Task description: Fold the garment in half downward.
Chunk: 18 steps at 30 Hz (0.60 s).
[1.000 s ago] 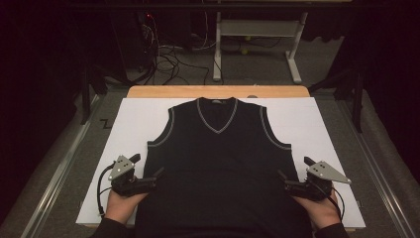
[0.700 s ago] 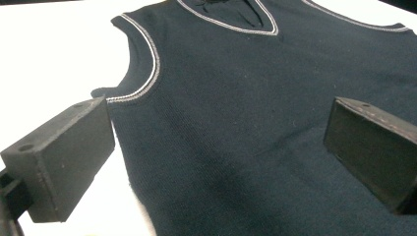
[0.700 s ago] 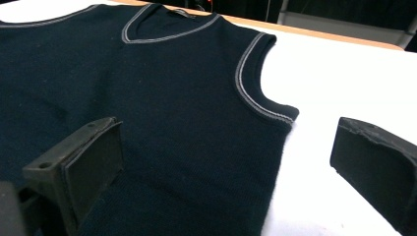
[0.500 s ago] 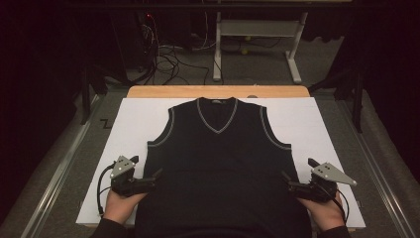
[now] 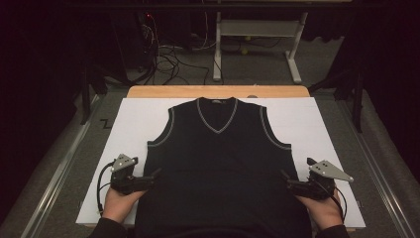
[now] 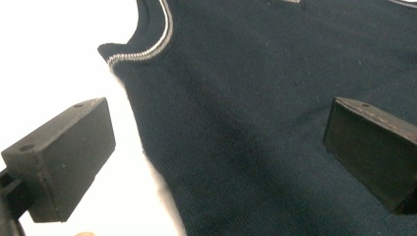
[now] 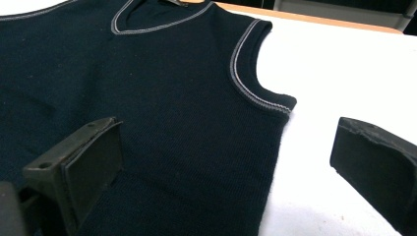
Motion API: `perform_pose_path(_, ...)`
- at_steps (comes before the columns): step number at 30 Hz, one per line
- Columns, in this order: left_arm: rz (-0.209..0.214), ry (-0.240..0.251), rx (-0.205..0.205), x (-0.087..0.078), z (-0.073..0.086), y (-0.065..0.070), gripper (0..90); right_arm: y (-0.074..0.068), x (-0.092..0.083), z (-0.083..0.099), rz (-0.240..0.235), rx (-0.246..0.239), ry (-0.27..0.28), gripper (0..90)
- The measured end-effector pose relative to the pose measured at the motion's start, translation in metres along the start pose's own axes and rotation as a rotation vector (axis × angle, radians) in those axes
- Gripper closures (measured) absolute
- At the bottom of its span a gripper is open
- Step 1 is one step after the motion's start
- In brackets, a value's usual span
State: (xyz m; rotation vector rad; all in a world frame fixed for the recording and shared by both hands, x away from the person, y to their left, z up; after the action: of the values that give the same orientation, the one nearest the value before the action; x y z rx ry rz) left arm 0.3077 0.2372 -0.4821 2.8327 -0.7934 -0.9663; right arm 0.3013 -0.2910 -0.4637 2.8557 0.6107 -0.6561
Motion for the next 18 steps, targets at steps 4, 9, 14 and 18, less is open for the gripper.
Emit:
perform_pose_path(4, -0.017, -0.032, -0.014, 0.0028, 0.0004, -0.0016, 0.0, -0.0011, 0.0018, -0.0004, -0.003, -0.002, -0.001, 0.1)
perform_pose_path(9, -0.024, -0.055, -0.030, 0.0059, 0.0007, -0.0032, 0.0, -0.0026, 0.0038, -0.0014, -0.007, -0.002, -0.002, 0.1)
perform_pose_path(14, -0.025, -0.075, -0.034, 0.0075, 0.0010, -0.0035, 0.0, -0.0033, 0.0054, -0.0030, -0.005, 0.003, 0.003, 0.1)
perform_pose_path(18, -0.025, -0.083, -0.044, 0.0081, 0.0007, -0.0042, 0.0, -0.0035, 0.0066, -0.0031, -0.005, 0.001, -0.001, 0.1)
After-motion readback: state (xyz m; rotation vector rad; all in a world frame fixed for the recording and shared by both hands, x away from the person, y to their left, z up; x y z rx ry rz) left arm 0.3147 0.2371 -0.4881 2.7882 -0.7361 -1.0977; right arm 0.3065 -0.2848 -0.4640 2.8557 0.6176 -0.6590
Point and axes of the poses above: each handheld gripper's, and its own axes: x roughly forward along the jaws, z roughly out of its underside, y roughly to its right, the point moved 1 cm from there along x, roughly forward along the jaws, and after that the axes turned 1 degree about -x, right-handed, at the moved point
